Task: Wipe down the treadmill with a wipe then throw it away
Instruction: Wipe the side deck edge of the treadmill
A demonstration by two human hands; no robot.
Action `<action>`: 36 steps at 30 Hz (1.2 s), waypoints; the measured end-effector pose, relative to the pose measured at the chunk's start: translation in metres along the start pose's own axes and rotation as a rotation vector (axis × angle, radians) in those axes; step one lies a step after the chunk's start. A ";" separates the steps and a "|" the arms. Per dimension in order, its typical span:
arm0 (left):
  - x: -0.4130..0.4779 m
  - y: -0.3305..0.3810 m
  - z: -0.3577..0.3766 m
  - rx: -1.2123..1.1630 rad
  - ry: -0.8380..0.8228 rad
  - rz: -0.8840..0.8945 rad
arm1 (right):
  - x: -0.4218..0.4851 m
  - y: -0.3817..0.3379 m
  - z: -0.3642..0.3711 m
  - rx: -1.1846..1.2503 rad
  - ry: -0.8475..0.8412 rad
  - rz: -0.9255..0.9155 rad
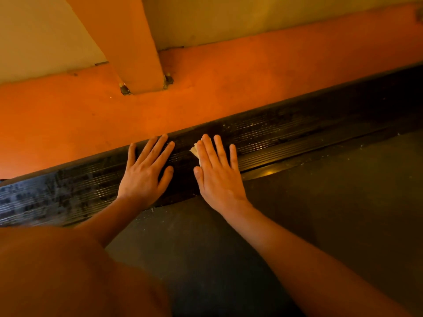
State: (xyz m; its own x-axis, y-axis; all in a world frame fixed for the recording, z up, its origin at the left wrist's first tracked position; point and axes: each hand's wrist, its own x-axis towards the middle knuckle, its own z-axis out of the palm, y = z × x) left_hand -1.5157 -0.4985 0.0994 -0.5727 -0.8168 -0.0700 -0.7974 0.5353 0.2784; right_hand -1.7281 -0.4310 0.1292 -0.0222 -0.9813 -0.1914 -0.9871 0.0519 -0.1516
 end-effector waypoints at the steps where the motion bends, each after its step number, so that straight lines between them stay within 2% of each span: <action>1: 0.000 -0.001 0.000 0.001 -0.001 0.000 | 0.001 0.001 -0.001 0.010 -0.005 0.029; 3: 0.000 -0.001 -0.002 -0.009 -0.004 -0.001 | -0.002 -0.001 -0.001 0.020 0.000 0.087; 6: 0.001 -0.001 -0.004 -0.017 -0.008 0.002 | -0.011 -0.010 0.002 -0.025 -0.005 -0.083; 7: 0.001 -0.001 -0.004 -0.021 -0.009 0.002 | -0.007 -0.006 0.002 -0.026 -0.001 -0.078; 10: 0.000 -0.002 -0.002 -0.019 -0.012 -0.003 | 0.013 0.005 -0.007 0.003 0.013 0.142; 11: 0.000 -0.002 -0.002 -0.021 -0.015 -0.001 | 0.016 0.004 -0.008 0.008 0.009 0.140; 14: 0.002 -0.003 -0.003 -0.022 -0.018 0.007 | 0.016 0.014 -0.009 -0.053 -0.010 -0.067; 18: 0.001 -0.004 -0.004 -0.031 -0.017 0.003 | 0.031 0.032 -0.019 -0.025 0.002 0.082; 21: 0.002 -0.003 -0.004 -0.045 -0.022 0.003 | 0.027 0.030 -0.013 -0.050 -0.016 -0.096; 25: 0.001 -0.002 -0.003 -0.048 -0.024 -0.004 | 0.034 0.032 -0.018 0.005 -0.006 0.120; 28: 0.002 -0.003 -0.003 -0.053 -0.020 -0.001 | 0.024 0.016 -0.011 -0.015 -0.010 -0.007; 32: 0.002 -0.003 -0.002 -0.048 -0.019 -0.009 | 0.014 0.011 -0.007 0.042 0.015 0.169; 36: 0.002 -0.003 -0.001 -0.036 -0.004 0.002 | -0.015 0.000 0.006 0.040 0.012 0.071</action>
State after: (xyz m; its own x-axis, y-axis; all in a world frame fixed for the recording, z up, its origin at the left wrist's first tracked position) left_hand -1.5143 -0.5017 0.0996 -0.5749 -0.8150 -0.0728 -0.7891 0.5287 0.3129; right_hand -1.7271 -0.4154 0.1257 -0.0938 -0.9770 -0.1915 -0.9758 0.1284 -0.1769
